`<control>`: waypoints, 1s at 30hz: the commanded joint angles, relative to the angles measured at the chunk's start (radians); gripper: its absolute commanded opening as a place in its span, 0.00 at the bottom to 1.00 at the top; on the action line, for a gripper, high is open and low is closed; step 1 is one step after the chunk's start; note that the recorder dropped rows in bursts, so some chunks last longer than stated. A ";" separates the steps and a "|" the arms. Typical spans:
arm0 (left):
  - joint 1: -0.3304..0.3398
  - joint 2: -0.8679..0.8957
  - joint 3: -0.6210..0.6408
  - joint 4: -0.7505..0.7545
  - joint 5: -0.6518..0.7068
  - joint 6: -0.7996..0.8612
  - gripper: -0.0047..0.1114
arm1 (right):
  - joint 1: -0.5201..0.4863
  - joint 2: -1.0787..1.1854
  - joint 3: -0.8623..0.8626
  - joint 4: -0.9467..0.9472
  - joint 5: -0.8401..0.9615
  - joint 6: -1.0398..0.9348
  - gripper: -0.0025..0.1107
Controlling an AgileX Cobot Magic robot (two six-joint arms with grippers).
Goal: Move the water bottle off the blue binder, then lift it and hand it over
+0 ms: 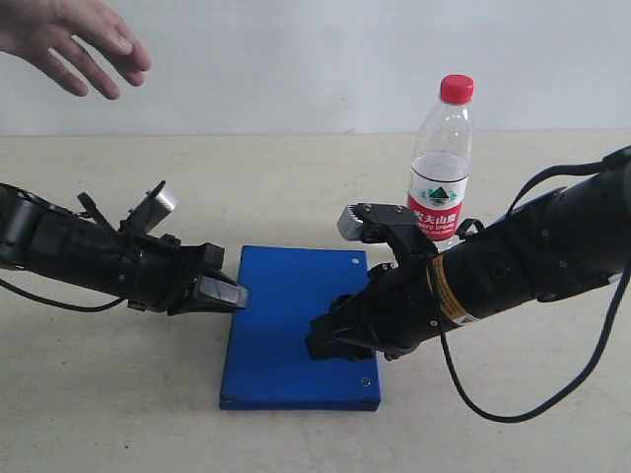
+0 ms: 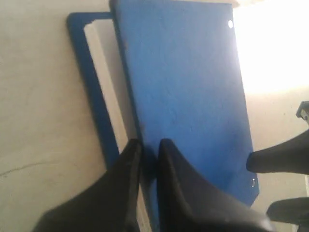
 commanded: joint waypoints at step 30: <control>0.112 -0.235 0.016 0.128 0.428 0.080 0.08 | -0.224 -0.076 0.007 -0.138 -0.219 0.240 0.68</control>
